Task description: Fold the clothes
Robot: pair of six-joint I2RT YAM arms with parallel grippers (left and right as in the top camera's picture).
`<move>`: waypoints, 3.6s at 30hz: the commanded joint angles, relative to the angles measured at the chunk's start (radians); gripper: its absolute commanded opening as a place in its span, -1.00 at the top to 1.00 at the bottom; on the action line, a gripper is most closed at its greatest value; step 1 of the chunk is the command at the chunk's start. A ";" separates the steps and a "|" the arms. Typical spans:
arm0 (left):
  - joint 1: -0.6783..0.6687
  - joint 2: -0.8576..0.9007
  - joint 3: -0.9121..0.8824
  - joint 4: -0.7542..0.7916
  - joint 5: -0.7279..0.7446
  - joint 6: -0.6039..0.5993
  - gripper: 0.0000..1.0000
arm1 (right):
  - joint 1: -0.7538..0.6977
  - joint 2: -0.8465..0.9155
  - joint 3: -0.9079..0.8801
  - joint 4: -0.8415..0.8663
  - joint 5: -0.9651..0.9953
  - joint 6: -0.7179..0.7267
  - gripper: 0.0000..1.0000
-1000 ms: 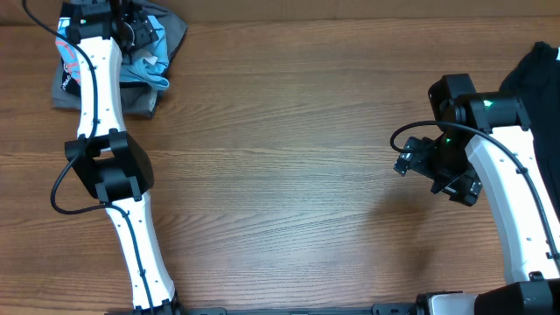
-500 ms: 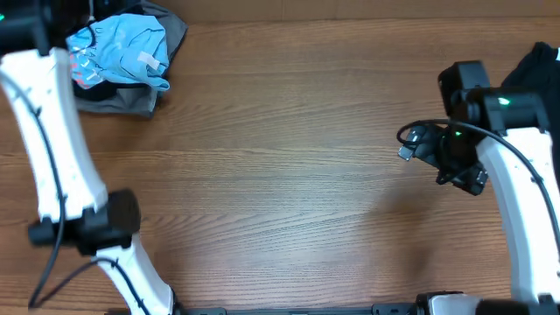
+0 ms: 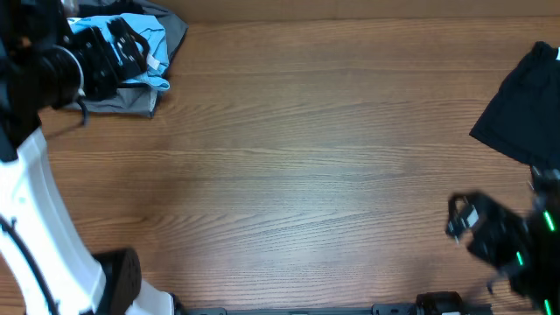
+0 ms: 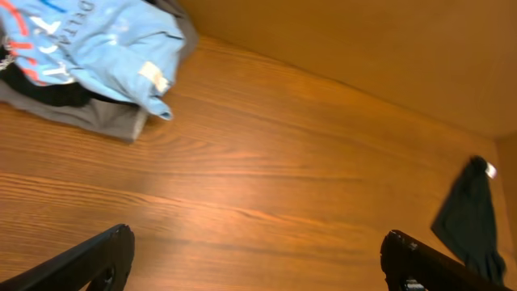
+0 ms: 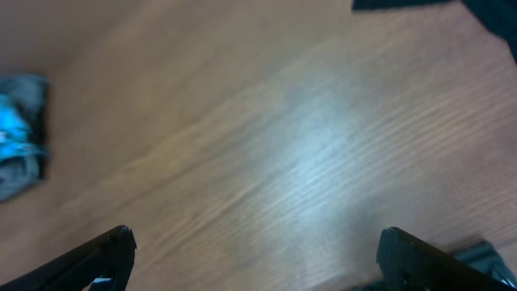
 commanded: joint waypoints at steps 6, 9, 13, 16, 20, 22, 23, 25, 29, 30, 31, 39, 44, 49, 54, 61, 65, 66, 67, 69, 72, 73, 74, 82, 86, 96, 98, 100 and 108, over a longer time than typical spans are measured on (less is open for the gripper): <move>-0.068 -0.315 -0.222 -0.003 -0.012 0.017 -1.00 | 0.005 -0.280 -0.154 0.001 -0.038 -0.048 -1.00; -0.067 -0.478 -0.383 -0.003 -0.013 0.003 -1.00 | 0.005 -0.345 -0.222 0.015 -0.051 -0.048 -1.00; -0.067 -0.774 -0.622 0.063 -0.021 0.003 -1.00 | 0.005 -0.393 -0.319 0.097 -0.058 -0.036 -1.00; -0.067 -0.952 -0.744 0.129 -0.048 0.004 -0.99 | 0.005 -0.390 -0.361 0.172 -0.058 -0.021 -1.00; -0.067 -1.123 -0.838 0.156 -0.116 0.003 -1.00 | 0.005 -0.390 -0.410 0.274 -0.058 -0.021 -1.00; -0.067 -1.171 -0.854 0.158 -0.148 0.003 -1.00 | 0.005 -0.389 -0.415 0.294 -0.058 -0.021 -1.00; -0.067 -1.190 -0.862 0.155 -0.159 0.003 -0.99 | 0.005 -0.389 -0.416 0.303 -0.058 -0.021 -1.00; -0.067 -1.212 -0.876 0.153 -0.177 0.003 -1.00 | 0.005 -0.389 -0.416 0.325 -0.056 -0.022 -1.00; -0.067 -1.213 -0.888 0.146 -0.189 0.003 -1.00 | 0.005 -0.389 -0.416 0.370 -0.055 -0.021 -1.00; -0.067 -1.213 -0.896 0.144 -0.189 0.003 -1.00 | 0.005 -0.389 -0.416 0.377 -0.055 -0.021 -1.00; -0.067 -1.213 -0.904 0.143 -0.189 0.003 -0.99 | 0.005 -0.389 -0.416 0.380 -0.055 -0.021 -1.00; -0.067 -1.213 -0.927 0.140 -0.189 0.000 -1.00 | 0.005 -0.389 -0.416 0.371 -0.055 -0.021 -1.00; -0.067 -1.213 -0.927 0.097 -0.189 0.000 -1.00 | 0.005 -0.389 -0.416 0.340 -0.055 -0.021 -1.00; -0.067 -1.213 -0.927 0.021 -0.189 0.000 -0.99 | 0.005 -0.389 -0.416 0.315 -0.055 -0.022 -1.00; -0.067 -1.213 -0.929 -0.002 -0.189 0.000 -1.00 | 0.005 -0.389 -0.416 0.293 -0.055 -0.022 -1.00; -0.067 -1.213 -0.929 -0.002 -0.189 0.000 -1.00 | 0.005 -0.389 -0.416 0.293 -0.055 -0.022 -1.00; -0.067 -1.213 -0.929 -0.003 -0.189 0.000 -0.99 | 0.005 -0.389 -0.416 0.293 -0.055 -0.022 -1.00; -0.067 -1.213 -0.929 -0.003 -0.189 0.000 -1.00 | 0.005 -0.389 -0.416 0.293 -0.055 -0.022 -1.00; -0.067 -1.213 -0.929 -0.003 -0.189 0.000 -1.00 | 0.005 -0.389 -0.416 0.293 -0.055 -0.022 -1.00; -0.067 -1.213 -0.929 -0.002 -0.189 0.000 -0.99 | 0.005 -0.389 -0.416 0.293 -0.055 -0.021 -1.00; -0.067 -1.213 -0.929 -0.002 -0.189 0.000 -0.99 | 0.005 -0.389 -0.416 0.293 -0.055 -0.021 -1.00; -0.067 -1.213 -0.929 -0.003 -0.189 0.000 -1.00 | 0.005 -0.389 -0.416 0.293 -0.055 -0.021 -1.00; -0.067 -1.213 -0.929 -0.003 -0.189 0.000 -1.00 | 0.005 -0.389 -0.417 0.293 -0.055 -0.022 -1.00; -0.067 -1.213 -0.929 -0.002 -0.189 0.000 -1.00 | 0.003 -0.390 -0.417 0.292 -0.055 -0.021 -1.00; -0.067 -1.213 -0.929 -0.003 -0.189 0.000 -1.00 | 0.003 -0.390 -0.417 0.292 -0.055 -0.022 -1.00; -0.067 -1.213 -0.929 -0.002 -0.189 0.000 -1.00 | 0.003 -0.409 -0.417 0.292 -0.055 -0.022 -1.00; -0.067 -1.213 -0.929 -0.002 -0.189 0.000 -0.99 | 0.003 -0.415 -0.417 0.292 -0.055 -0.021 -1.00; -0.067 -1.213 -0.929 -0.002 -0.189 0.000 -0.99 | 0.002 -0.427 -0.417 0.292 -0.055 -0.021 -1.00; -0.067 -1.213 -0.929 -0.002 -0.189 0.000 -1.00 | -0.001 -0.496 -0.417 0.292 -0.055 -0.022 -1.00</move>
